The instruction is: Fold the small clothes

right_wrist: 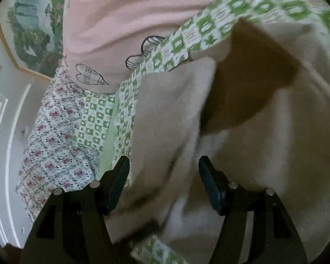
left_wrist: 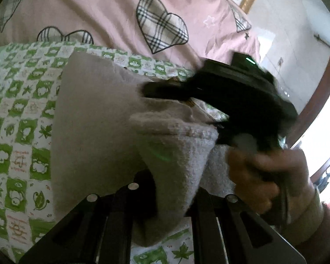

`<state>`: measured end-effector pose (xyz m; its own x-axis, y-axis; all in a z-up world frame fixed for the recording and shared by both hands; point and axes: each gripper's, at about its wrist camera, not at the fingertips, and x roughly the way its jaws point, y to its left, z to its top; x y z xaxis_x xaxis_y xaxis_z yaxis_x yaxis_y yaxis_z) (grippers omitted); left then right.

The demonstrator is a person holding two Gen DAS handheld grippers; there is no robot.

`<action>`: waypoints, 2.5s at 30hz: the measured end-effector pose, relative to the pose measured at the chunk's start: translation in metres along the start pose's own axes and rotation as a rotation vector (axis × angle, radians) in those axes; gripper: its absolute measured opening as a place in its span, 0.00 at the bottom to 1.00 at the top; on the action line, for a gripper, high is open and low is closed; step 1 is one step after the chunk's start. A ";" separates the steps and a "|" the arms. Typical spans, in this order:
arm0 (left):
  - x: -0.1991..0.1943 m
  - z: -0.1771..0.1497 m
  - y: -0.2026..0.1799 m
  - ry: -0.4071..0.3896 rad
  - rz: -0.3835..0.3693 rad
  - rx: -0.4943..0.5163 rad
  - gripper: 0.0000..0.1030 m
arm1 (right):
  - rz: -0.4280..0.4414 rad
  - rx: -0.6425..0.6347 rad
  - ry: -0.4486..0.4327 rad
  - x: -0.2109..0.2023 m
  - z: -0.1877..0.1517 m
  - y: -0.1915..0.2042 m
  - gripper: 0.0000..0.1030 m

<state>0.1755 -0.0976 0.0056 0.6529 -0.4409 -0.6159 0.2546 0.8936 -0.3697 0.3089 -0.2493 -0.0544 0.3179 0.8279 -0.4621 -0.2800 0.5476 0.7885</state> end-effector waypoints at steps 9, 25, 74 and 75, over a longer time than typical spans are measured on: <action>-0.005 0.026 -0.056 -0.046 -0.054 0.096 0.09 | -0.079 -0.183 -0.139 -0.054 0.025 0.033 0.19; 0.051 -0.008 -0.089 0.210 -0.158 0.106 0.44 | -0.338 -0.174 -0.140 -0.090 0.011 -0.052 0.29; -0.141 -0.037 0.169 0.049 -0.126 -0.312 0.46 | 0.022 -0.246 0.050 0.035 -0.120 0.075 0.34; -0.141 -0.044 0.176 0.055 -0.123 -0.326 0.46 | 0.010 -0.257 0.058 0.043 -0.124 0.077 0.34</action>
<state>0.0967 0.1183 -0.0037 0.5896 -0.5553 -0.5866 0.0816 0.7635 -0.6407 0.1886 -0.1564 -0.0637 0.2635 0.8351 -0.4829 -0.5063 0.5458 0.6676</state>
